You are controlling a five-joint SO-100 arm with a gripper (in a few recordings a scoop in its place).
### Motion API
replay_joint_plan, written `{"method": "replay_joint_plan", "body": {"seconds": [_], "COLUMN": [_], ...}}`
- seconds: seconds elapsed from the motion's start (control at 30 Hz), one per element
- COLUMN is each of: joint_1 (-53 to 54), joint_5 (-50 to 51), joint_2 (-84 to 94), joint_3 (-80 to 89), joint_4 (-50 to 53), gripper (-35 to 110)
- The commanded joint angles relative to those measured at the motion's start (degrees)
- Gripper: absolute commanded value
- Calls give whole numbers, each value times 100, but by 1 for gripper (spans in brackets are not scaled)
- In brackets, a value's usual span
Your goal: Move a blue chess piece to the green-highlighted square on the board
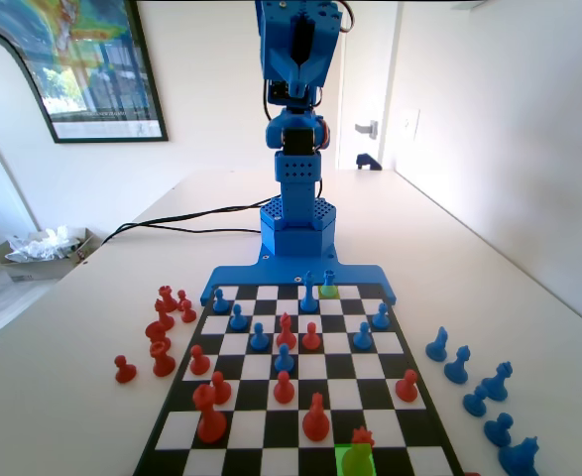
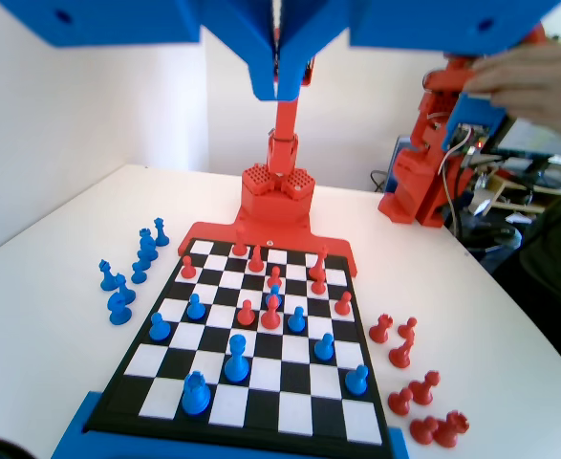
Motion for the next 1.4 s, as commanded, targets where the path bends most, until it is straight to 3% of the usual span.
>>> {"method": "replay_joint_plan", "body": {"seconds": [0.0, 0.4, 0.73, 0.9, 1.37], "joint_1": [-26, -26, 105, 185, 53], "joint_5": [53, 527, 1028, 1406, 1283], "joint_2": [-448, -3006, -4931, -5827, -8288], "joint_3": [-439, -1969, -2452, -2883, -4403], "joint_4": [-105, -35, -1151, -1028, -378], "gripper": [1, 1, 1, 1, 3]}}
